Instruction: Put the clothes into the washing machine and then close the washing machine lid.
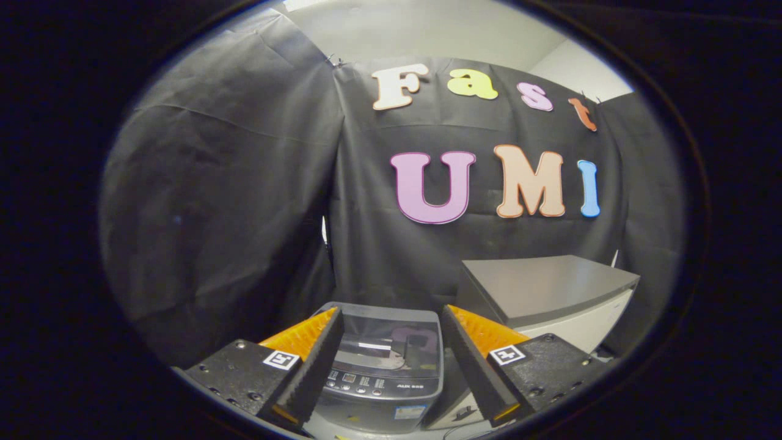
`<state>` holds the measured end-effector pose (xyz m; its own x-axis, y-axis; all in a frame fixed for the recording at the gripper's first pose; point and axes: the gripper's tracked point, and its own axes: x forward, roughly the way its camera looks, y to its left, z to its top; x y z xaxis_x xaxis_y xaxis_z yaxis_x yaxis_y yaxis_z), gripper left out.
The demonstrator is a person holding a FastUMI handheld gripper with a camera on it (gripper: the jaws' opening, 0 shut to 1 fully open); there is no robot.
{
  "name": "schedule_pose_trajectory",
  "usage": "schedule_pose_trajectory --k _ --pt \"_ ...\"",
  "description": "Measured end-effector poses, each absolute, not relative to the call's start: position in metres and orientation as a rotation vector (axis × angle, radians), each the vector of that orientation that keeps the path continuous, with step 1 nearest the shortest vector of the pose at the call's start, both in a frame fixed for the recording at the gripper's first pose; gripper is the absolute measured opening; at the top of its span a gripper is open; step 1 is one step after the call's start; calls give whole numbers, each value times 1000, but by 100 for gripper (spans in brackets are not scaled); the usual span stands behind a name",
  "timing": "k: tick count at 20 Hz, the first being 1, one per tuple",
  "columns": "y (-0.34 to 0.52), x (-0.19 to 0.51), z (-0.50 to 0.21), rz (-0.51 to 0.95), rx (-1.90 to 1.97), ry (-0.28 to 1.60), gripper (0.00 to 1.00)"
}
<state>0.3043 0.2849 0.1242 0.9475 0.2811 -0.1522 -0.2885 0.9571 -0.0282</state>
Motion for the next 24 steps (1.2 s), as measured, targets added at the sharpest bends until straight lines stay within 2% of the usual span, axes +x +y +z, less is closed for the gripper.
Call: schedule_pose_trajectory --k 6,13,19,24 --pt "236 264 137 234 -120 111 98" --pt "206 214 169 267 -91 17 97" --pt "135 168 209 160 58 -90 97" --pt "91 154 195 93 94 -27 96"
